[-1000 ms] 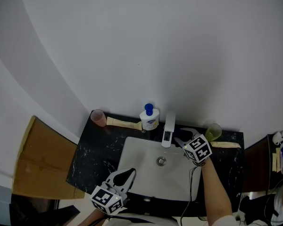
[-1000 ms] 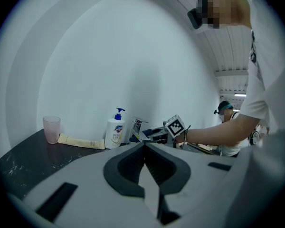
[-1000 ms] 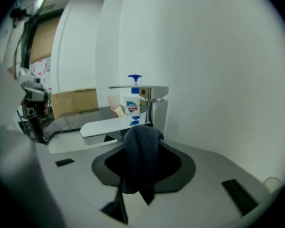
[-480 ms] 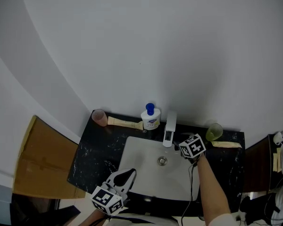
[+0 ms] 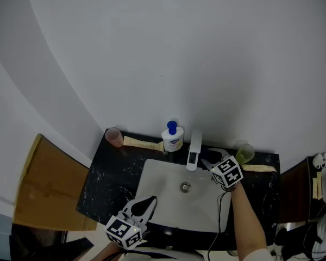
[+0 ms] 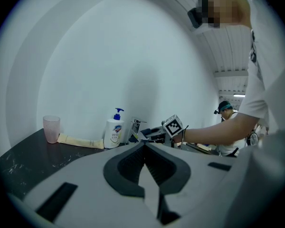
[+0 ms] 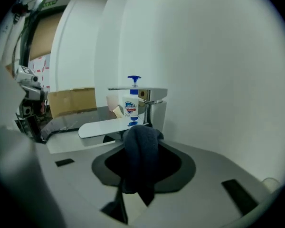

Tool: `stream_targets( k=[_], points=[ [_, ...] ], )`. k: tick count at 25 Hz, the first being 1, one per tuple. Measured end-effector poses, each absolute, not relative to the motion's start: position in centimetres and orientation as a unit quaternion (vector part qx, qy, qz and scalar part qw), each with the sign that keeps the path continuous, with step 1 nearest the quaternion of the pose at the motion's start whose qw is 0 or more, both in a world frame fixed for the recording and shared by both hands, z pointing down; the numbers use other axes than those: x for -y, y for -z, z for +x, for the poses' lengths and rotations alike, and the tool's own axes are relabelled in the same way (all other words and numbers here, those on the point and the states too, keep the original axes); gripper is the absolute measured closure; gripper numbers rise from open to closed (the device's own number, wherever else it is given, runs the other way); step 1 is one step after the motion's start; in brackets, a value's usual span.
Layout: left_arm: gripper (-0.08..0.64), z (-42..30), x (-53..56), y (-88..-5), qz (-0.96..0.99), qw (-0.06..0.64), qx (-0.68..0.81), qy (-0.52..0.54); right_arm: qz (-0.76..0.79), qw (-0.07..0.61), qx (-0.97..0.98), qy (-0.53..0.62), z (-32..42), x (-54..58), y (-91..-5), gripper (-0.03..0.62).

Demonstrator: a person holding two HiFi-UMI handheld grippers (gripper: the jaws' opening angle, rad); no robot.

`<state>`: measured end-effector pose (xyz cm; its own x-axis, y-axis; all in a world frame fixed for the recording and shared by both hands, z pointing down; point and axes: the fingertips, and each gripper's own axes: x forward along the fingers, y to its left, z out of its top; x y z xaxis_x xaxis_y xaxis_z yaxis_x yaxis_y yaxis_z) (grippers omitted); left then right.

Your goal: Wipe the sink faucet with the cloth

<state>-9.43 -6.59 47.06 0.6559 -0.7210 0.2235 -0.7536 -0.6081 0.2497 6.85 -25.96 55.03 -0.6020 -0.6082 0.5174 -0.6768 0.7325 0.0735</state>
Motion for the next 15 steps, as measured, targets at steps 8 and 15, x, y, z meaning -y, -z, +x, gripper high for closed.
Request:
stream_targets(
  k=[8, 15],
  points=[
    [0.558, -9.9, 6.3, -46.9, 0.893, 0.160, 0.417, -0.052, 0.378, 0.325, 0.849, -0.175, 7.2, 26.7, -60.9, 0.469],
    [0.558, -10.0, 5.6, -46.5, 0.895, 0.156, 0.416, -0.046, 0.379, 0.319, 0.857, -0.140, 6.5, 26.1, -59.5, 0.469]
  ],
)
